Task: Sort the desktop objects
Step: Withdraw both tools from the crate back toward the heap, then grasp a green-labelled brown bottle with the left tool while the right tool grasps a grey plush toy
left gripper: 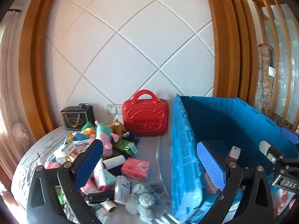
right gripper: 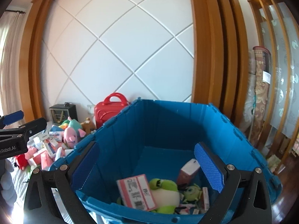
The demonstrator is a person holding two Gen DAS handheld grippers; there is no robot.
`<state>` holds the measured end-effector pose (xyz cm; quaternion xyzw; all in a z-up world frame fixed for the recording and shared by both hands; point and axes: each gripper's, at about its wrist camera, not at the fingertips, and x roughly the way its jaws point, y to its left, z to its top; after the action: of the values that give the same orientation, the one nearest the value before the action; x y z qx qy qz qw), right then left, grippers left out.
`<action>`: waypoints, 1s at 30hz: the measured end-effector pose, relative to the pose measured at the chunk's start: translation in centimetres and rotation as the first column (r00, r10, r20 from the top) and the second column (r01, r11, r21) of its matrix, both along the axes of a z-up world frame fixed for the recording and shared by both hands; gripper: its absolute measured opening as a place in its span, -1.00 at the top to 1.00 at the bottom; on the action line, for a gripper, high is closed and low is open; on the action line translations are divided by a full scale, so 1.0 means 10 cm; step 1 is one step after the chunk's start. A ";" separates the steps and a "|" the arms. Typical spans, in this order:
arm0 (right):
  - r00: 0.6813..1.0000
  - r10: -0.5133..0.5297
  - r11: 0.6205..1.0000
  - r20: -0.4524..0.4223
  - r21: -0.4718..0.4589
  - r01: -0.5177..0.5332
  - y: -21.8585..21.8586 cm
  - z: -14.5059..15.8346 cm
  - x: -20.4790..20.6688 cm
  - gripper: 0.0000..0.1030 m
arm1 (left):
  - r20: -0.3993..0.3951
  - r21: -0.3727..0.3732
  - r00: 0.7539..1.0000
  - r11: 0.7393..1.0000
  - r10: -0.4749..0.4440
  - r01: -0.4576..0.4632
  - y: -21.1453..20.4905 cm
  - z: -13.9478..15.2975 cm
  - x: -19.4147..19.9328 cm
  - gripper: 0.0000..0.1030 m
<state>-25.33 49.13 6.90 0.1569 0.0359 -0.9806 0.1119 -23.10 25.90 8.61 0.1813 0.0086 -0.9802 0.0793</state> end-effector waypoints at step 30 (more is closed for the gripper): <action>0.903 0.194 0.971 0.383 0.053 -0.232 -2.76 -1.29 -0.17 -1.00 | 0.573 0.125 0.818 0.982 0.043 -0.139 -2.46 -2.22 0.06 -0.98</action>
<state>-27.00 21.51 -6.00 0.3419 0.0783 -0.9113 0.2155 -22.50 1.27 -13.60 0.4700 0.0723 -0.8728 0.1101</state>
